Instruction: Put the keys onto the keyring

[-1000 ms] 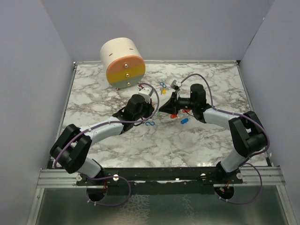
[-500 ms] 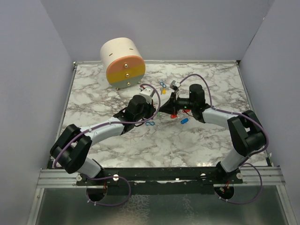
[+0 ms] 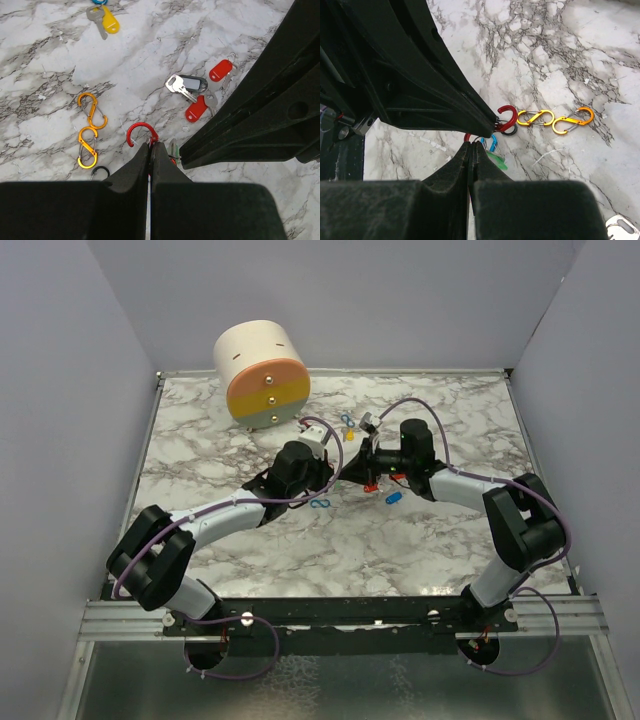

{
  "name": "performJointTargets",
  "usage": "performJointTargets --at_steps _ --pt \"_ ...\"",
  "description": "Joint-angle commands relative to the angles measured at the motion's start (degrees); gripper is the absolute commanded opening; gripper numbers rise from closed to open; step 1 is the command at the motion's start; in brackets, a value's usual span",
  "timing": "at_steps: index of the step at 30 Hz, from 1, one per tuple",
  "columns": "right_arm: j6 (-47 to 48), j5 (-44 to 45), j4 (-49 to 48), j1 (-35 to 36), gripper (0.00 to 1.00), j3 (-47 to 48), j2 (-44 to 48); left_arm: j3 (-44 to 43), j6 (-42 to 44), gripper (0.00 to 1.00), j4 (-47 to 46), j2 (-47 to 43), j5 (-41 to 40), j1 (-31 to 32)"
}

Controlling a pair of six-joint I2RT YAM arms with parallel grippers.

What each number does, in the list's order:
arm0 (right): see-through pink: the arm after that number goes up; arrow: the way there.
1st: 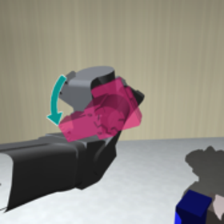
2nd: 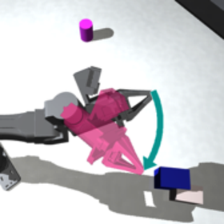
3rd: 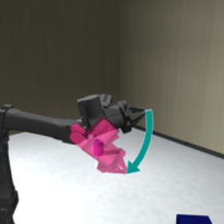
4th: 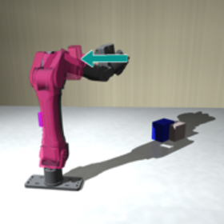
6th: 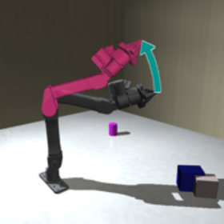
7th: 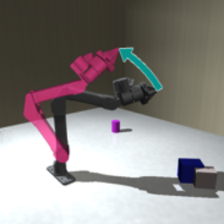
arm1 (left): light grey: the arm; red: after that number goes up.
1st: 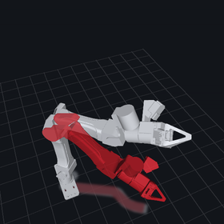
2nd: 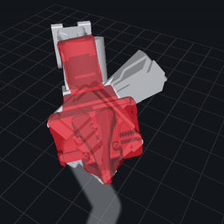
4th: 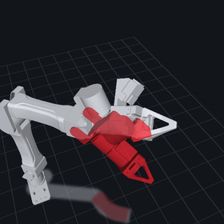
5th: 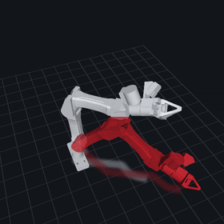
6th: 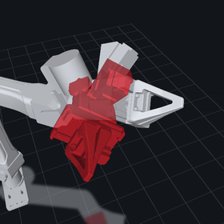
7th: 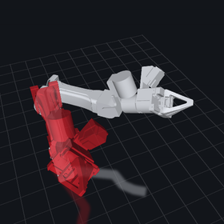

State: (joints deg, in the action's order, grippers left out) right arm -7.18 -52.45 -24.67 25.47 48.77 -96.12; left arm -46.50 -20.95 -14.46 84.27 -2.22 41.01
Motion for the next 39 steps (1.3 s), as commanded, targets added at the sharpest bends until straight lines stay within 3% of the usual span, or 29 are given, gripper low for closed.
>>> performJointTargets --at_steps 1,39 --pt "1.09 1.3 0.61 0.45 0.01 1.76 -0.78 -1.31 -0.23 0.0 -1.3 -1.81 0.13 0.38" --pt "2.32 1.38 2.54 1.68 0.01 2.26 -1.18 -2.78 -0.67 0.0 -1.89 0.05 -1.53 0.47"
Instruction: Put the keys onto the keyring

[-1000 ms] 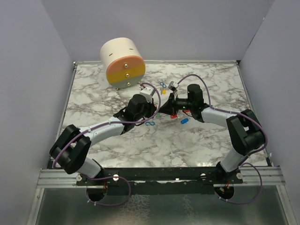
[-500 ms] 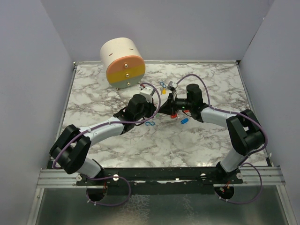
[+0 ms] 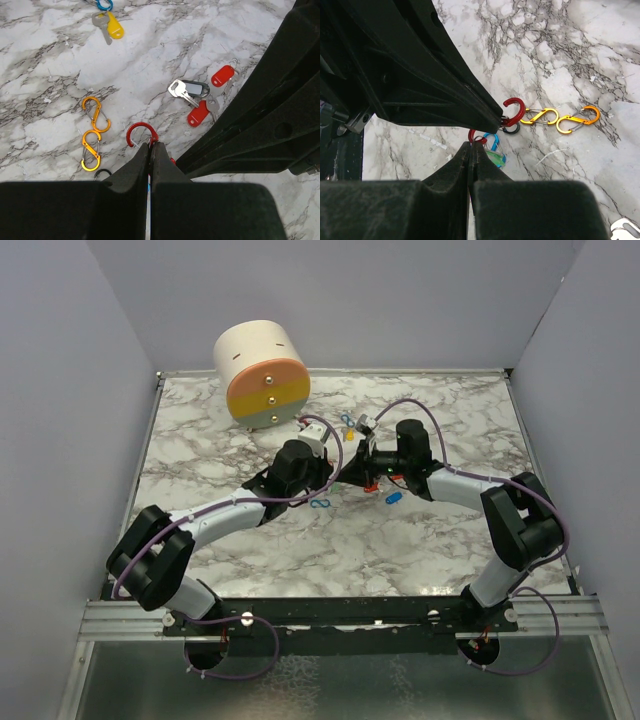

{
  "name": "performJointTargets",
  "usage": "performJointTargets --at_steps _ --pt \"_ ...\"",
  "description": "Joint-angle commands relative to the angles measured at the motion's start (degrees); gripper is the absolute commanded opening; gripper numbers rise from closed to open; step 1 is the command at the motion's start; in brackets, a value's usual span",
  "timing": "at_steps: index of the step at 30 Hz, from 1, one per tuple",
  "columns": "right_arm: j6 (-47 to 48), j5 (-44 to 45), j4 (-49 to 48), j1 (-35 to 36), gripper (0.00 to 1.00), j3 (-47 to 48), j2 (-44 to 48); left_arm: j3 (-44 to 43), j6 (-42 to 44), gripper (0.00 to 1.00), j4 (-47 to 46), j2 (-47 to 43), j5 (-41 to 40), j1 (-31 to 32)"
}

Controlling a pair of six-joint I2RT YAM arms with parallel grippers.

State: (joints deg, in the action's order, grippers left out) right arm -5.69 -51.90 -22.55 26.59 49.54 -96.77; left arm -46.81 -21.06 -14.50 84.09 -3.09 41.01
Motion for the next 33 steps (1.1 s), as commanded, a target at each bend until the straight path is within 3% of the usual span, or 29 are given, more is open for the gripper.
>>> performJointTargets --at_steps 1,6,22,33 --pt "0.86 0.83 0.44 0.52 0.01 1.45 -0.6 -2.5 -0.56 0.0 -1.89 0.23 -0.69 0.47" --pt "0.99 0.75 0.57 0.61 0.01 1.57 -0.6 -2.5 -0.81 0.01 -1.87 0.11 -0.9 0.47" --pt "1.12 1.14 0.75 0.78 0.01 1.62 -0.52 -2.26 -1.59 0.48 -1.85 -0.8 -3.2 0.47" --pt "0.67 3.2 0.95 0.83 0.01 1.95 -0.21 1.32 -4.35 0.63 0.94 -7.22 -15.03 0.43"
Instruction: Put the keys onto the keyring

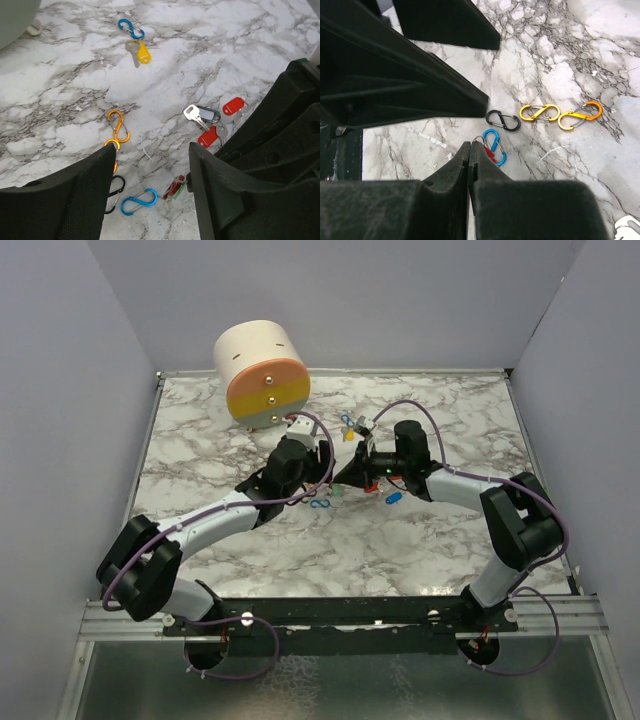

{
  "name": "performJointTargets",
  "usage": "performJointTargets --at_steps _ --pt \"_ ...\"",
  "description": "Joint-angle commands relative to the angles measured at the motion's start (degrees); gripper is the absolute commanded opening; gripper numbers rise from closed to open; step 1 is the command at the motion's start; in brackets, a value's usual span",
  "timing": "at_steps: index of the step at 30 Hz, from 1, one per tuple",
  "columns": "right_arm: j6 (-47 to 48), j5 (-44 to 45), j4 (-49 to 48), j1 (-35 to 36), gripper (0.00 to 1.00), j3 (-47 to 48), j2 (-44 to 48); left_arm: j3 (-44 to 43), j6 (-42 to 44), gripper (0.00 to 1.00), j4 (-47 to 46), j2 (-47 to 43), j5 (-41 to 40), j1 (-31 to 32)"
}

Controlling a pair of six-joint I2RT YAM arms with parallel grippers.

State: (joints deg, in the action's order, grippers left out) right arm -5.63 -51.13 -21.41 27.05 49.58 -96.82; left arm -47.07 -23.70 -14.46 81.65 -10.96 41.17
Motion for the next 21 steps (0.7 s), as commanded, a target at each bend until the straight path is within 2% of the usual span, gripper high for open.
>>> performJointTargets --at_steps 1,5,11,21 --pt "0.5 3.22 -0.01 0.36 0.01 2.25 -0.13 2.15 -1.99 0.64 1.21 -5.73 -8.22 0.24" --pt "-0.56 7.74 1.39 0.33 0.01 4.07 -0.9 3.83 -2.35 0.67 2.61 -9.32 -11.21 0.15" --pt "-4.26 16.26 0.81 0.29 0.01 8.03 -3.62 4.57 -1.9 0.68 3.77 -10.45 -11.24 0.14" --pt "-6.11 31.41 5.6 -2.06 0.01 22.13 -13.63 6.31 -1.49 0.7 2.9 -10.73 -11.21 0.05"
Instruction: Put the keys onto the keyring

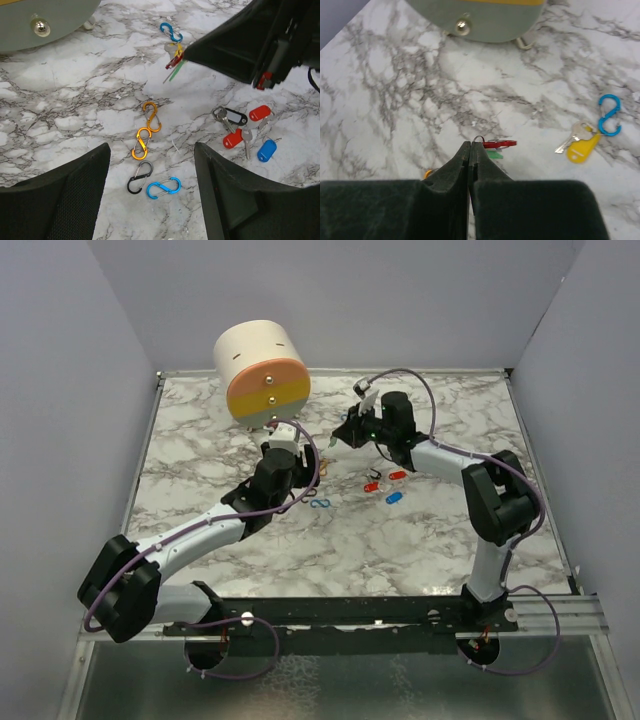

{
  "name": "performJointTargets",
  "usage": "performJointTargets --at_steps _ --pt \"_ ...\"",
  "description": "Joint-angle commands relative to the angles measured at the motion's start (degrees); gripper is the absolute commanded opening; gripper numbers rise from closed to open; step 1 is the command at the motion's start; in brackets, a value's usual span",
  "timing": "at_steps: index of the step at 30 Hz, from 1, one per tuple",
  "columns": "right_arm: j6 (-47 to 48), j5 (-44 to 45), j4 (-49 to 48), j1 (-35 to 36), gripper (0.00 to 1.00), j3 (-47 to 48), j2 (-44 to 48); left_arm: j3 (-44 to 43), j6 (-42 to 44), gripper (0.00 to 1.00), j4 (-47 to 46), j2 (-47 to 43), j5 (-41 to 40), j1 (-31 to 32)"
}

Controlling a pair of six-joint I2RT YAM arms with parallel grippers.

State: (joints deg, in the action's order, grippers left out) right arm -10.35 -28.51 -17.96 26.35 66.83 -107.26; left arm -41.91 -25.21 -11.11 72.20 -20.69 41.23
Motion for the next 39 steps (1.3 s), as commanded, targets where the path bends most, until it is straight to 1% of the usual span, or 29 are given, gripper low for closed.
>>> performJointTargets --at_steps 1,6,11,15,18,19,20,21,22,23,24,30,34,36,39 --pt "-1.68 9.72 2.47 -1.77 0.01 6.14 -4.5 1.46 0.03 0.7 -0.59 -1.45 -1.45 -0.01" --pt "-4.22 13.1 3.57 -4.76 0.01 10.48 -8.5 2.31 -0.28 0.7 -1.17 -2.07 -1.04 0.0" --pt "-7.1 15.08 3.09 -7.76 0.01 11.45 -10.36 2.62 -0.54 0.7 -1.31 -1.73 -0.89 -0.01" --pt "-7.55 15.41 3.94 -9.58 0.01 12.92 -12.37 2.7 -0.47 0.7 -1.58 -1.48 -0.76 -0.01" --pt "-8.5 18.71 5.16 -10.35 0.01 13.6 -13.05 2.65 -0.56 0.7 -1.8 -1.19 -0.45 -0.01" --pt "-8.8 19.7 5.33 -10.5 0.05 13.43 -13.01 2.63 -0.61 0.7 -1.87 -0.97 -0.39 -0.01" --pt "-9.13 20.59 5.57 -10.67 0.13 13.28 -12.98 2.58 -0.61 0.7 -1.88 -0.82 -0.4 -0.01" --pt "-9.39 21.39 5.61 -10.77 0.27 13.08 -12.88 2.5 -0.63 0.7 -1.89 -0.64 -0.41 -0.01" --pt "-9.42 22.12 5.3 -10.79 0.38 12.57 -12.59 2.39 -0.69 0.7 -1.82 -0.44 -0.32 0.0" --pt "-9.55 22.97 4.85 -10.79 0.45 11.9 -12.06 2.3 -0.71 0.7 -1.76 -0.22 -0.18 -0.01" --pt "-9.6 23.64 4.23 -10.79 0.49 10.88 -11.3 2.25 -0.76 0.7 -1.78 0.06 -0.12 0.03" --pt "-9.46 23.16 1.98 -10.79 0.52 3.32 -4.98 1.87 -0.95 0.7 -1.53 1.95 -0.27 0.01" --pt "-9.84 23.24 0.3 -10.7 0.52 -5.93 2.82 1.87 -1.44 0.7 -1.43 3.41 0.03 0.0" --pt "-9.81 24.46 1.05 -10.62 0.52 -9.5 6.64 2.12 -1.63 0.7 -1.49 3.99 0.1 -0.01" --pt "-10.16 26.6 4.67 -10.63 0.52 -13.2 11.53 2.72 -1.93 0.7 -1.91 4.29 0.13 -0.01"
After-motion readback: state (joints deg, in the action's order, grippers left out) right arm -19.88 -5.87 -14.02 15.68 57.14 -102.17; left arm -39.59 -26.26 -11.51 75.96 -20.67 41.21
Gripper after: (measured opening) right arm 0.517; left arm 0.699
